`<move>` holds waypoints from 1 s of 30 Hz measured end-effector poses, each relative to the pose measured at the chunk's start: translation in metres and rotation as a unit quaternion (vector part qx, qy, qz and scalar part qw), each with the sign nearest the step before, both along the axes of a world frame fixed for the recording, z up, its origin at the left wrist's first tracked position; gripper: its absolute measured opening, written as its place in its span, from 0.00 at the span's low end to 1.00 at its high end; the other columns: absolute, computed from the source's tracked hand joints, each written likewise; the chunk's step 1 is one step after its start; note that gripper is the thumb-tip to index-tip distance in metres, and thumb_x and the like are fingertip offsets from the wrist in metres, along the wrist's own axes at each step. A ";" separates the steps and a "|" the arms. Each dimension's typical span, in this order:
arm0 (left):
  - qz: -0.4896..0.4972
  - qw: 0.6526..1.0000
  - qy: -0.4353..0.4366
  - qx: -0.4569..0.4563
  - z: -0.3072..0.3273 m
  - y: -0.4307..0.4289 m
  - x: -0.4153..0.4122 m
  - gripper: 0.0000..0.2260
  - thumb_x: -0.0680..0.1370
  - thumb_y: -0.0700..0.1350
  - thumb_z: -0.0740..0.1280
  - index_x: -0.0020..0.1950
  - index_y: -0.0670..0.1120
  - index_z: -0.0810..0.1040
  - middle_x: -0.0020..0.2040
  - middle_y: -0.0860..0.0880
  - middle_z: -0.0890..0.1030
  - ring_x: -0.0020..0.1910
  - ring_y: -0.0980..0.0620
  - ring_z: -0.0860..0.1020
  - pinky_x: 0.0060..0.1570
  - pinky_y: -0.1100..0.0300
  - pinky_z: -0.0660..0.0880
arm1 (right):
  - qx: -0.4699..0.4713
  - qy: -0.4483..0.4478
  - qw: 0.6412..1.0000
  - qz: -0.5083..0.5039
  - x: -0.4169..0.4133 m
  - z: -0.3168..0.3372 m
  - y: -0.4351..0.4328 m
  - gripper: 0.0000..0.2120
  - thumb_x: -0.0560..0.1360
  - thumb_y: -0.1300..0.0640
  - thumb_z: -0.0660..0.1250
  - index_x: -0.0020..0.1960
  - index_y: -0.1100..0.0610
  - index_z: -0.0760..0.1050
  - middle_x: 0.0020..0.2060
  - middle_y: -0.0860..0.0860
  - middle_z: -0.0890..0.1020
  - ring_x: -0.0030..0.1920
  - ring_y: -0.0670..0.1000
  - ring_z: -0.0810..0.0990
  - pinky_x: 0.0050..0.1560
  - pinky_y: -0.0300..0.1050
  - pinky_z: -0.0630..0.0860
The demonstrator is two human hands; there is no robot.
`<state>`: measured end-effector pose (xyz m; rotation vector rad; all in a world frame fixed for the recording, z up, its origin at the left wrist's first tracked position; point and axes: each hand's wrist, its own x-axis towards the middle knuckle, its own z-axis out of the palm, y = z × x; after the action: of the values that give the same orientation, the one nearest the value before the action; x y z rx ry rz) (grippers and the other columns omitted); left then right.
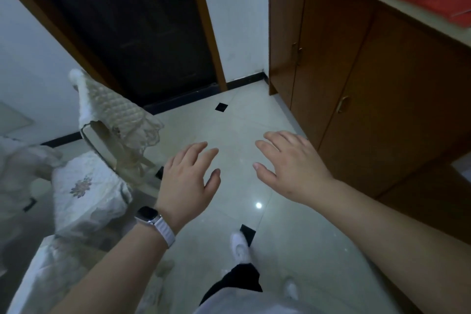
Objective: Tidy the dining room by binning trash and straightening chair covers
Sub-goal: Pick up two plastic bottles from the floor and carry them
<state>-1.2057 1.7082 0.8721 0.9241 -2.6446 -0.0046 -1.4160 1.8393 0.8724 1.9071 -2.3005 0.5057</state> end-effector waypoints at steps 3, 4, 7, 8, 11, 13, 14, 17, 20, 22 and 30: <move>0.004 1.000 0.003 0.003 -0.010 -0.030 -0.013 0.19 0.76 0.53 0.62 0.63 0.48 0.79 0.64 0.46 0.78 0.61 0.43 0.75 0.56 0.48 0.72 | -0.005 -0.011 1.000 0.007 -0.012 -0.001 -0.038 0.24 0.76 0.42 0.57 0.62 0.56 0.78 0.59 0.55 0.80 0.59 0.57 0.76 0.57 0.51 0.71; 0.006 1.000 0.002 0.007 -0.013 -0.043 -0.018 0.19 0.76 0.53 0.62 0.64 0.48 0.79 0.64 0.46 0.78 0.61 0.43 0.75 0.56 0.48 0.72 | -0.006 -0.008 1.000 0.012 -0.017 -0.002 -0.052 0.24 0.76 0.42 0.57 0.61 0.56 0.78 0.59 0.54 0.79 0.59 0.56 0.76 0.57 0.51 0.70; 0.012 1.000 0.013 0.026 -0.021 -0.086 -0.040 0.20 0.76 0.53 0.62 0.66 0.48 0.77 0.64 0.46 0.78 0.62 0.44 0.75 0.55 0.48 0.72 | 0.002 0.000 1.000 0.019 -0.036 -0.003 -0.096 0.24 0.76 0.42 0.57 0.62 0.56 0.77 0.60 0.54 0.79 0.60 0.56 0.75 0.58 0.50 0.68; 0.011 0.999 0.018 0.027 -0.023 -0.102 -0.049 0.21 0.76 0.53 0.62 0.66 0.48 0.77 0.64 0.46 0.78 0.61 0.44 0.75 0.54 0.49 0.72 | 0.005 0.003 1.000 0.018 -0.044 -0.003 -0.112 0.23 0.76 0.42 0.57 0.62 0.56 0.77 0.60 0.54 0.79 0.60 0.56 0.75 0.58 0.50 0.68; 0.010 0.999 0.026 0.029 -0.020 -0.159 -0.072 0.21 0.76 0.53 0.62 0.67 0.48 0.76 0.64 0.46 0.78 0.61 0.44 0.75 0.55 0.49 0.71 | 0.021 0.012 1.000 0.008 -0.066 0.005 -0.165 0.23 0.77 0.42 0.57 0.63 0.56 0.77 0.60 0.54 0.79 0.61 0.56 0.76 0.58 0.51 0.71; 0.014 0.999 0.036 0.033 -0.014 -0.199 -0.085 0.21 0.76 0.53 0.62 0.67 0.48 0.76 0.64 0.46 0.78 0.62 0.44 0.75 0.56 0.49 0.71 | 0.037 0.023 0.999 0.011 -0.077 0.013 -0.204 0.24 0.77 0.42 0.56 0.64 0.55 0.77 0.61 0.54 0.79 0.62 0.56 0.75 0.59 0.52 0.72; 0.014 0.998 0.043 0.031 -0.012 -0.218 -0.090 0.20 0.76 0.52 0.63 0.67 0.47 0.76 0.64 0.46 0.78 0.62 0.44 0.75 0.56 0.49 0.71 | 0.040 0.029 0.999 0.013 -0.082 0.017 -0.223 0.24 0.77 0.42 0.56 0.64 0.55 0.76 0.61 0.54 0.79 0.62 0.56 0.75 0.59 0.52 0.72; 0.003 0.998 0.052 0.025 -0.006 -0.270 -0.102 0.20 0.76 0.52 0.64 0.67 0.47 0.76 0.64 0.46 0.77 0.62 0.44 0.75 0.56 0.49 0.71 | 0.046 0.038 0.998 0.001 -0.094 0.032 -0.276 0.24 0.77 0.42 0.56 0.64 0.55 0.76 0.61 0.53 0.79 0.62 0.56 0.75 0.59 0.52 0.72; 0.011 0.999 0.040 0.034 0.001 -0.318 -0.115 0.21 0.77 0.53 0.63 0.69 0.48 0.74 0.66 0.47 0.76 0.63 0.45 0.74 0.57 0.49 0.72 | 0.049 0.016 0.999 -0.001 -0.103 0.043 -0.321 0.25 0.78 0.41 0.54 0.66 0.54 0.75 0.63 0.53 0.78 0.64 0.55 0.74 0.62 0.53 0.71; 0.014 0.998 0.037 0.041 0.007 -0.340 -0.122 0.22 0.77 0.53 0.63 0.69 0.49 0.74 0.66 0.47 0.76 0.64 0.46 0.73 0.58 0.48 0.71 | 0.049 0.002 0.999 -0.001 -0.109 0.046 -0.344 0.26 0.78 0.41 0.52 0.67 0.54 0.74 0.64 0.53 0.77 0.65 0.55 0.74 0.63 0.54 0.70; 0.042 0.998 0.015 0.044 0.009 -0.428 -0.171 0.21 0.78 0.55 0.62 0.69 0.49 0.74 0.67 0.47 0.75 0.66 0.46 0.72 0.62 0.47 0.70 | 0.040 -0.012 0.999 0.023 -0.166 0.039 -0.446 0.26 0.78 0.41 0.52 0.65 0.55 0.76 0.62 0.53 0.79 0.63 0.56 0.76 0.61 0.54 0.72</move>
<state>-1.3772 1.2800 0.8812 1.0552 -2.5939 -0.1153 -1.5816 1.3938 0.9115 2.0048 -2.3301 0.4513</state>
